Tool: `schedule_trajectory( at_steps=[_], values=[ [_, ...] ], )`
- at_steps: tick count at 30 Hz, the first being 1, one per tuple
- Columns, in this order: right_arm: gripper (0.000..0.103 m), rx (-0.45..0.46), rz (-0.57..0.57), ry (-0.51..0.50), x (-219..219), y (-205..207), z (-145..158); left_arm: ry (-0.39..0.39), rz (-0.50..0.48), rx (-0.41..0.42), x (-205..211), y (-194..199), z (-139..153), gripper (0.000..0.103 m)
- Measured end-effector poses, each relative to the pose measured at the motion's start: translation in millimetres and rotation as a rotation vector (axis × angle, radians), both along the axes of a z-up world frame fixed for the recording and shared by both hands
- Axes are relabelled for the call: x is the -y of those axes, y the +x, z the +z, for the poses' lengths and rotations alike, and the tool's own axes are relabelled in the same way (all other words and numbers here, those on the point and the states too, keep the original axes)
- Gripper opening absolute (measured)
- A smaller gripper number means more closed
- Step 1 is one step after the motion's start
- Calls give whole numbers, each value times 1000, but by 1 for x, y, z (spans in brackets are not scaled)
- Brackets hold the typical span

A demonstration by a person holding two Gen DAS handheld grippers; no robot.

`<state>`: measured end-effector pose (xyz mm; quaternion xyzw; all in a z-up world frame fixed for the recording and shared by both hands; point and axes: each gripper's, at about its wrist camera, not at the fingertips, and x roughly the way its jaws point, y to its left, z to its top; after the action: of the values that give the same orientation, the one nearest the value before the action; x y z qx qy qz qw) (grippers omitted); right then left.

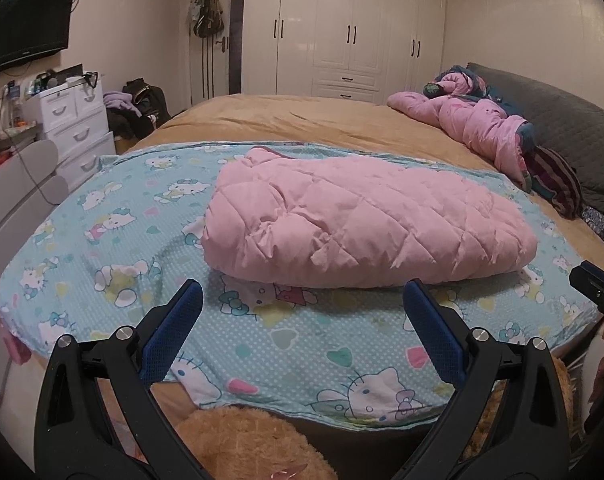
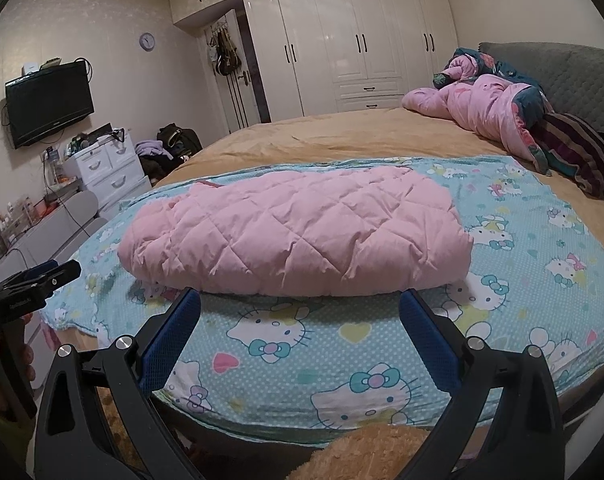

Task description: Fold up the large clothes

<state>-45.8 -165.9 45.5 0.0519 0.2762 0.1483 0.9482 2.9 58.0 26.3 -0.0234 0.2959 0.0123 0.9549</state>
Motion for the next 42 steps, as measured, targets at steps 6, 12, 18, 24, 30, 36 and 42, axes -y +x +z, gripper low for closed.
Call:
schedule_trajectory(
  at_steps=[6, 12, 18, 24, 30, 36, 42],
  values=[
    [99, -6, -1, 1, -1, 0, -2, 11, 3, -3, 2, 0, -1, 94],
    [99, -13, 4, -6, -5, -1, -6, 16, 14, -17, 2, -1, -4, 94],
    [99, -22, 7, 0, -6, -3, -8, 16, 17, -26, 1, -1, -5, 94],
    [99, -21, 7, -1, -7, -3, -8, 14, 19, -24, 1, -1, -5, 94],
    [99, -23, 7, 1, -8, -4, -7, 10, 14, -26, 1, -3, -5, 94],
    [99, -23, 8, 0, -9, -4, -7, 13, 15, -28, 2, -3, -6, 94],
    [99, -21, 8, 0, -10, -6, -7, 21, 17, -26, 1, -4, -5, 94]
  ],
)
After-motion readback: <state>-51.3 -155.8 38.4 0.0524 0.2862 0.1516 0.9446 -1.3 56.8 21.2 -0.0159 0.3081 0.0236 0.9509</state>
